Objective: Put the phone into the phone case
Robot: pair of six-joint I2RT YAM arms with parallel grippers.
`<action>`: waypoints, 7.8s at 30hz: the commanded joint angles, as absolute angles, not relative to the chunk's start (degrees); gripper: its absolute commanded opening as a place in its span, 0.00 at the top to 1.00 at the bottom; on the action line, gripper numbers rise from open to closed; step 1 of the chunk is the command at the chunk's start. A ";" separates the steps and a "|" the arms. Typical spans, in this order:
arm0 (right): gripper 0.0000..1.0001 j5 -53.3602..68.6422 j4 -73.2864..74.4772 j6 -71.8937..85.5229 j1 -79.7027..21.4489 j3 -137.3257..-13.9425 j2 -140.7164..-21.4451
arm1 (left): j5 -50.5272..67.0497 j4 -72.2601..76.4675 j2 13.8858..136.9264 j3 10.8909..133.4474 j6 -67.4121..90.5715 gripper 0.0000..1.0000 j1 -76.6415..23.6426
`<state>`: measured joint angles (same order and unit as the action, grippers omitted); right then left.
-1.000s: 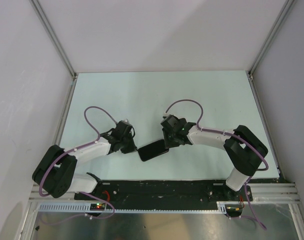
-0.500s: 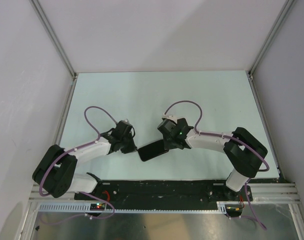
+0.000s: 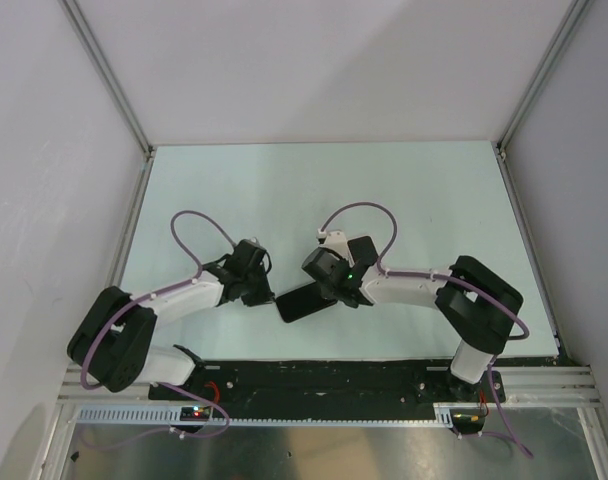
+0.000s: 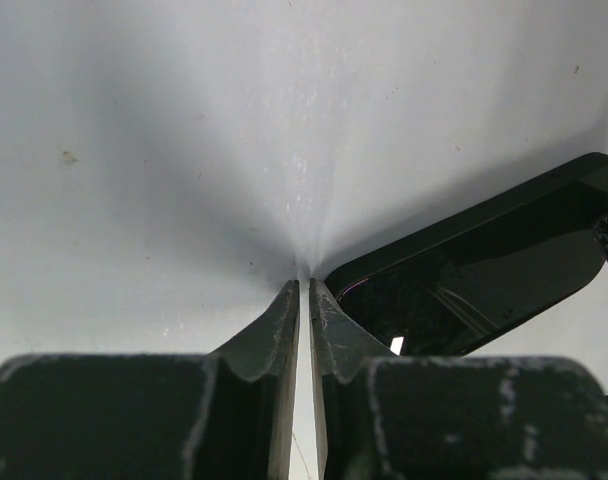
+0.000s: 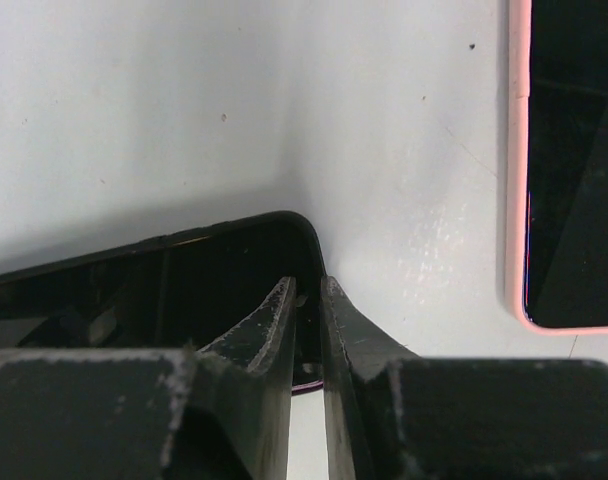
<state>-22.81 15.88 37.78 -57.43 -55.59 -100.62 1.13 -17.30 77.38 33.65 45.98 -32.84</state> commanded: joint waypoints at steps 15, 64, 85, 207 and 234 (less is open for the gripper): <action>0.67 -2.95 17.86 40.28 -57.17 -44.59 -104.16 | 0.31 -20.34 74.51 38.08 39.56 0.72 -33.44; 0.70 -2.16 17.75 39.57 -46.31 -42.61 -83.43 | -4.49 -35.68 84.51 60.10 21.16 0.29 -43.61; 0.62 -0.93 11.51 42.80 -46.42 -46.60 -89.48 | -4.52 -35.68 83.69 58.74 22.65 0.30 -43.58; 0.44 6.44 22.92 34.48 -32.96 -47.37 -67.22 | -5.51 -24.57 94.21 57.57 2.09 0.00 -54.77; 0.41 22.65 12.26 38.79 -27.12 -41.96 -71.80 | -2.92 -13.58 90.21 48.54 4.04 0.99 -54.30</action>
<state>15.18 18.20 36.45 -27.79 -43.00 -70.32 -2.57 -14.20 91.48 51.68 2.61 -55.64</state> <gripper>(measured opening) 0.576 0.032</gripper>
